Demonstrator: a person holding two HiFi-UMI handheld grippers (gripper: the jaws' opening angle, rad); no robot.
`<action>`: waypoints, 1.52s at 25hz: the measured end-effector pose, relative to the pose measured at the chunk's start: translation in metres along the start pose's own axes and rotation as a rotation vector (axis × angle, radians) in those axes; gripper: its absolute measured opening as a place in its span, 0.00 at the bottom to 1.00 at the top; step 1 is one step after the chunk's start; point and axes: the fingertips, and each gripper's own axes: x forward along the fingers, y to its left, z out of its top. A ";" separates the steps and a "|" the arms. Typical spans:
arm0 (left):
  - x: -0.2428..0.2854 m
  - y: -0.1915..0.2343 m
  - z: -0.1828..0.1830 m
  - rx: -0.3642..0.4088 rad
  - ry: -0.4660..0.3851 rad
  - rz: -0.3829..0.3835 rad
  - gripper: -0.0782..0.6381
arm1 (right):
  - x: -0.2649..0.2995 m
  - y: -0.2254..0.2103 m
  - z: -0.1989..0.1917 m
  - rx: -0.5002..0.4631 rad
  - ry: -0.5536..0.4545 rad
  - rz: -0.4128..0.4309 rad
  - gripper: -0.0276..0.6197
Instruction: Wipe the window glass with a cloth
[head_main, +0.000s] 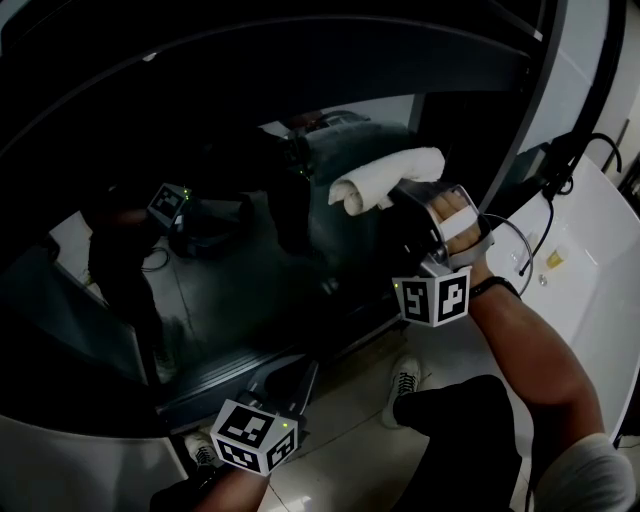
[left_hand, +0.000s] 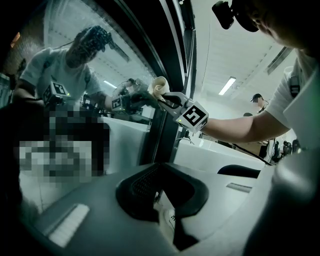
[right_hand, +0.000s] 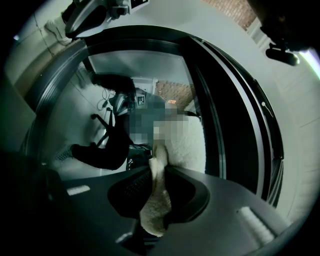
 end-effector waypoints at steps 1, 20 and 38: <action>0.001 0.002 0.000 -0.001 0.003 0.000 0.13 | 0.001 0.002 -0.001 0.003 0.001 0.001 0.14; 0.011 0.003 0.024 -0.028 0.044 -0.017 0.13 | 0.006 0.025 -0.009 0.072 0.017 0.064 0.14; 0.011 0.038 -0.010 -0.050 0.039 -0.048 0.13 | 0.003 0.098 0.017 0.107 0.045 0.111 0.14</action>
